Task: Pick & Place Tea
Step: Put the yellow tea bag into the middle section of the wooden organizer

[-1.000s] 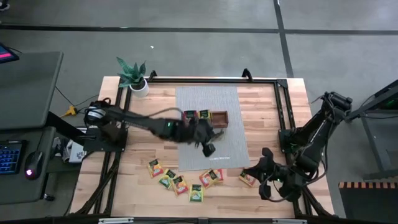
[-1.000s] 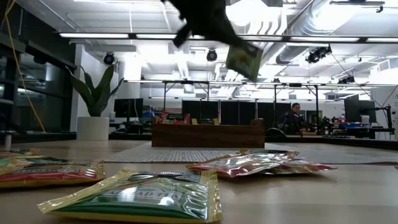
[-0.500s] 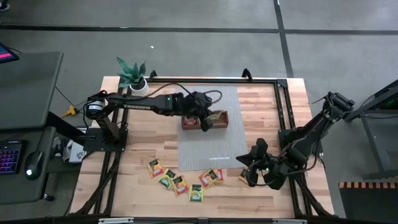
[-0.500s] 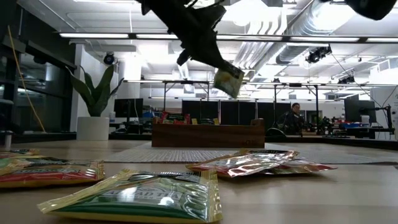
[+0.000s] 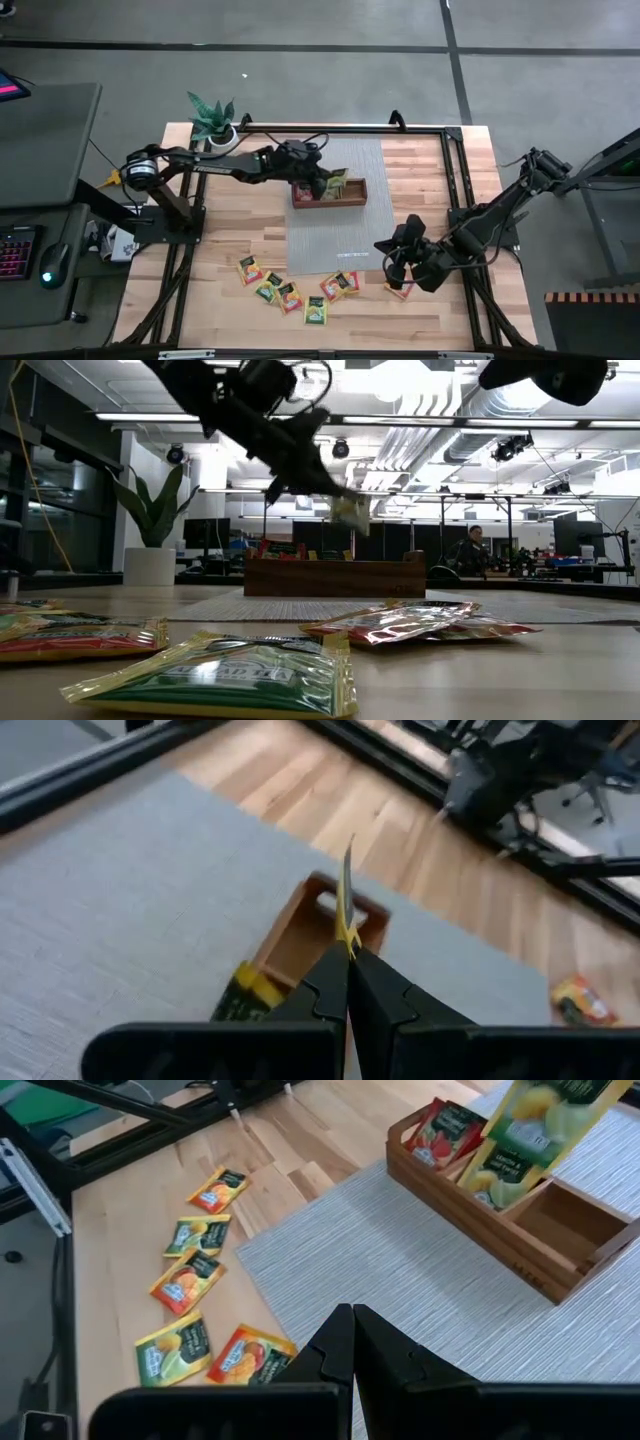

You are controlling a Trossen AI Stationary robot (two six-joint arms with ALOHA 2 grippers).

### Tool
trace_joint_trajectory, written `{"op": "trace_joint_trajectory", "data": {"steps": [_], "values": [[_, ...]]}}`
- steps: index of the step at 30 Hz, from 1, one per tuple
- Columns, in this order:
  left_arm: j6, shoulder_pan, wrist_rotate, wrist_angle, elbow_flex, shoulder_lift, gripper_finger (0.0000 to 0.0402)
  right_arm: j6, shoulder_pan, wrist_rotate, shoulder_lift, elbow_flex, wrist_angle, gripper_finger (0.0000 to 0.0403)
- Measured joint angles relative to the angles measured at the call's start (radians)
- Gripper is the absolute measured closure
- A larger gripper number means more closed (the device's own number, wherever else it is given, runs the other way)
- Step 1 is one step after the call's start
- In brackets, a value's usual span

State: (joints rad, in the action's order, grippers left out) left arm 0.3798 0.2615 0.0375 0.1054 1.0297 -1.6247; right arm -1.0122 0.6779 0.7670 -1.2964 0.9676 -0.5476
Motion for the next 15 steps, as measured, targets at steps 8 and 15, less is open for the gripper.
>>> {"op": "trace_joint_trajectory", "data": {"steps": [8, 15], "values": [[0.014, 0.025, 0.012, 0.010, -0.069, -0.003, 0.0401, -0.005, -0.004, 0.001, 0.000, 0.000, 0.004, 0.0403], [0.021, 0.027, 0.031, 0.027, -0.099, -0.003, 0.0401, -0.008, -0.004, 0.004, 0.000, 0.000, 0.007, 0.0403]]}}
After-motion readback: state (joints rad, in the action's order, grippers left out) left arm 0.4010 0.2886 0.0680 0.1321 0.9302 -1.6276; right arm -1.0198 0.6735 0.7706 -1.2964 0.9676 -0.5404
